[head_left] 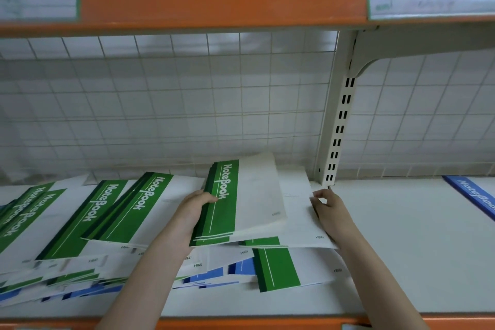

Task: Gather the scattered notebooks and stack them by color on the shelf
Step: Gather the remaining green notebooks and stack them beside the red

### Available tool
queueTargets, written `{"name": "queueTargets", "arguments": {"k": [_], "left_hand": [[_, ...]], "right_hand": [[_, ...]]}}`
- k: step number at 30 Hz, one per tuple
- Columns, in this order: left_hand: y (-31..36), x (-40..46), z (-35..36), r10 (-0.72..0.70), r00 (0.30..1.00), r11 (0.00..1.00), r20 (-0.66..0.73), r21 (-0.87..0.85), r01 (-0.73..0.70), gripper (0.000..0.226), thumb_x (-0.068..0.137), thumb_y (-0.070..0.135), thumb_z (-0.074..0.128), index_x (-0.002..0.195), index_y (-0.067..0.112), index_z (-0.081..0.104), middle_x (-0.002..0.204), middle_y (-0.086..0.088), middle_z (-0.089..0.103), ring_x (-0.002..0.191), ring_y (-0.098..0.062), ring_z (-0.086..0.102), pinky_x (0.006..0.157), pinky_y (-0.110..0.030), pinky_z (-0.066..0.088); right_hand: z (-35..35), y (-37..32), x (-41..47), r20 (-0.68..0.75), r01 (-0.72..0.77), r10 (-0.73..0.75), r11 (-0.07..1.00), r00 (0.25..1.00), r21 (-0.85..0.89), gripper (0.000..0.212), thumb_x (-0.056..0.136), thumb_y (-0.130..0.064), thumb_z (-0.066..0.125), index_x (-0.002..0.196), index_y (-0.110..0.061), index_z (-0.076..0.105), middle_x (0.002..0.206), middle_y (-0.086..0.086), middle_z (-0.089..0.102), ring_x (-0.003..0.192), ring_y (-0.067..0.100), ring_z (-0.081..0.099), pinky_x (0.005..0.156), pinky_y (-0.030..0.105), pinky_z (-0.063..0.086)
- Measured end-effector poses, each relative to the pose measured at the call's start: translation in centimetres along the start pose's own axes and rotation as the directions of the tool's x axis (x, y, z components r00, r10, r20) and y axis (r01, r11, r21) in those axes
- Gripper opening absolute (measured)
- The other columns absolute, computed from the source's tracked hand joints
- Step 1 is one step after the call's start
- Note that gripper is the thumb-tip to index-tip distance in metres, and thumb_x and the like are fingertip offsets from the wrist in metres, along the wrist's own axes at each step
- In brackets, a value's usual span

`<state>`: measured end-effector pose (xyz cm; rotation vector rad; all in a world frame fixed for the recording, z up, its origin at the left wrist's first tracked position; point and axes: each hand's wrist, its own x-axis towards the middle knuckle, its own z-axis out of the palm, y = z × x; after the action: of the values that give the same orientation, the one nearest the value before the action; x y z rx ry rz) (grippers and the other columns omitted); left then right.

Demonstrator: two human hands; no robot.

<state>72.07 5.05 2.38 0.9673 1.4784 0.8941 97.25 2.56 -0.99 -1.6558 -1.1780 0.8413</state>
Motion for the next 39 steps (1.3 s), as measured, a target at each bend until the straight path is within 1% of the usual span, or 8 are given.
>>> {"name": "queueTargets", "arguments": {"k": [2,9,17,22,27,32,36,39], "left_hand": [[-0.8,-0.7,0.1,0.028,1.0,0.996,-0.009,-0.088,-0.028,0.008,0.092,0.003,0.049,0.093,0.006,0.056,0.078,-0.014,0.062,0.055,-0.023,0.06,0.039,-0.02,0.045],[-2.6,-0.9,0.2,0.13,0.99,0.986,0.063,-0.111,-0.122,0.042,0.084,0.011,0.07,0.121,0.019,0.051,0.1,-0.003,0.069,0.083,-0.015,0.068,0.054,-0.024,0.053],[-2.5,-1.0,-0.8,0.21,0.977,0.971,-0.024,-0.11,-0.211,0.034,0.079,0.005,0.072,0.105,0.02,0.057,0.095,0.0,0.071,0.084,-0.017,0.069,0.061,-0.029,0.053],[-2.0,-1.3,-2.4,0.077,0.993,0.94,0.092,-0.34,-0.041,0.035,0.07,0.012,0.071,0.105,0.006,0.065,0.084,-0.012,0.074,0.069,-0.025,0.071,0.059,-0.031,0.054],[-1.2,-1.7,-2.3,0.084,0.976,0.858,0.202,-0.512,0.032,0.04,0.066,0.015,0.07,0.102,-0.002,0.068,0.089,-0.017,0.073,0.071,-0.029,0.072,0.058,-0.033,0.058],[-0.6,-2.3,-0.6,0.111,0.98,0.933,0.168,-0.356,-0.045,0.035,0.07,0.012,0.072,0.102,0.0,0.064,0.077,-0.013,0.072,0.062,-0.026,0.068,0.057,-0.029,0.054],[-1.4,-1.9,0.5,0.127,0.991,0.968,0.043,-0.225,-0.114,0.023,0.079,0.009,0.072,0.1,0.012,0.064,0.077,-0.006,0.074,0.06,-0.018,0.07,0.045,-0.023,0.051],[-2.0,-1.4,1.2,0.15,0.988,0.978,0.023,-0.15,-0.145,0.029,0.081,0.009,0.071,0.108,0.015,0.061,0.089,-0.005,0.073,0.074,-0.019,0.07,0.05,-0.023,0.052]], "right_hand": [[0.5,0.0,-0.3,0.008,0.002,-0.002,1.0,1.0,0.002,0.016,0.099,-0.009,0.043,0.102,-0.002,0.057,0.091,0.008,0.057,0.07,0.019,0.052,0.055,0.022,0.039],[0.9,-0.3,-0.8,0.049,-0.025,0.025,1.0,0.998,0.002,0.02,0.099,-0.014,0.043,0.106,-0.001,0.056,0.095,0.016,0.062,0.069,0.024,0.054,0.056,0.027,0.039],[0.9,0.0,-1.0,0.007,-0.051,0.051,0.997,0.999,0.053,0.017,0.097,-0.012,0.04,0.102,-0.005,0.055,0.063,0.003,0.047,0.044,0.012,0.036,0.032,0.011,0.027],[1.0,-0.3,-0.8,-0.026,-0.026,0.027,0.999,0.999,0.036,0.017,0.098,-0.015,0.043,0.107,-0.008,0.056,0.083,0.004,0.055,0.061,0.016,0.046,0.045,0.018,0.036],[1.2,-0.4,-1.5,0.038,-0.006,0.003,0.996,0.999,0.089,0.015,0.095,-0.01,0.045,0.098,-0.003,0.058,0.076,0.011,0.06,0.059,0.018,0.051,0.051,0.022,0.04],[1.3,-0.7,-1.5,0.109,-0.018,-0.002,0.984,0.994,0.178,0.016,0.096,-0.002,0.043,0.099,0.005,0.057,0.096,0.027,0.063,0.082,0.025,0.054,0.077,0.043,0.048],[1.5,-0.6,-1.7,0.157,-0.067,0.032,0.972,0.987,0.226,0.015,0.099,-0.01,0.043,0.093,-0.003,0.055,0.075,0.014,0.063,0.059,0.022,0.053,0.052,0.024,0.043],[1.8,-0.2,-1.6,0.142,-0.058,0.029,0.978,0.989,0.201,0.015,0.1,-0.011,0.041,0.096,-0.002,0.053,0.071,0.014,0.055,0.056,0.02,0.043,0.048,0.023,0.033]]}}
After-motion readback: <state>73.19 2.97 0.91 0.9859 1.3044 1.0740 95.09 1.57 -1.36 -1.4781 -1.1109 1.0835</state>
